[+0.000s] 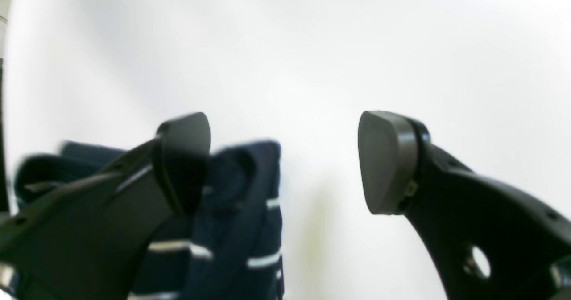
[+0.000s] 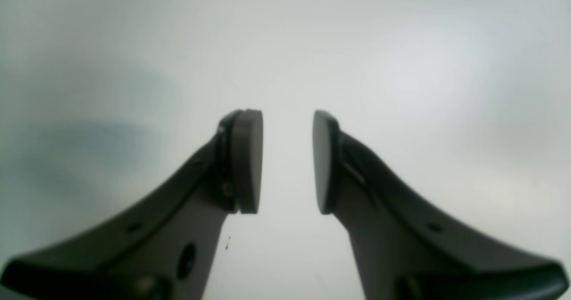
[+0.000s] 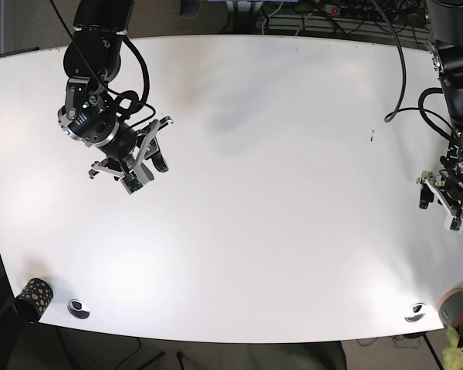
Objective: Fold the T-shirt properly
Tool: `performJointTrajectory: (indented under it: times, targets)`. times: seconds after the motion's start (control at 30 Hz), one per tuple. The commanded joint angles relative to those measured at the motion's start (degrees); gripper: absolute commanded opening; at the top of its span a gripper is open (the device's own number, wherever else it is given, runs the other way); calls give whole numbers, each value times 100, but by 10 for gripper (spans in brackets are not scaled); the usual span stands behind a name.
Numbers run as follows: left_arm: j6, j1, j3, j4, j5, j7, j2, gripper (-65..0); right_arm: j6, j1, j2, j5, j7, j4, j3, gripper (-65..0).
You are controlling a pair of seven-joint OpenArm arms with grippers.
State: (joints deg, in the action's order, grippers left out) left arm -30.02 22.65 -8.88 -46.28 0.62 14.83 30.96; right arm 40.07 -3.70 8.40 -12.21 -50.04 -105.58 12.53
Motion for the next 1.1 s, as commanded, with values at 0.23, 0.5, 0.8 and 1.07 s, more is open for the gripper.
performJointTrajectory:
  times: [0.23, 0.5, 0.8, 1.07]
  targets:
    - [132, -916, -716, -2093, -638, -54, -32, -174, -7, 129, 43, -23, 191, -304, 17, -476]
    - [1319, -1751, -707, -3218, -638, -608, -824, -165, -7, 428, 175, 1208, 1905, 277, 17, -476]
    - [1626, -2709, -224, -3684, -594, -1760, -1641, -169, -829, 181, 491, 2201, 4754, 1420, 70, -476]
    - [2162, -4028, 365, -4748, -594, -1760, -2028, -172, -1243, -698, 579, 1964, 5431, 1411, 439, -476]
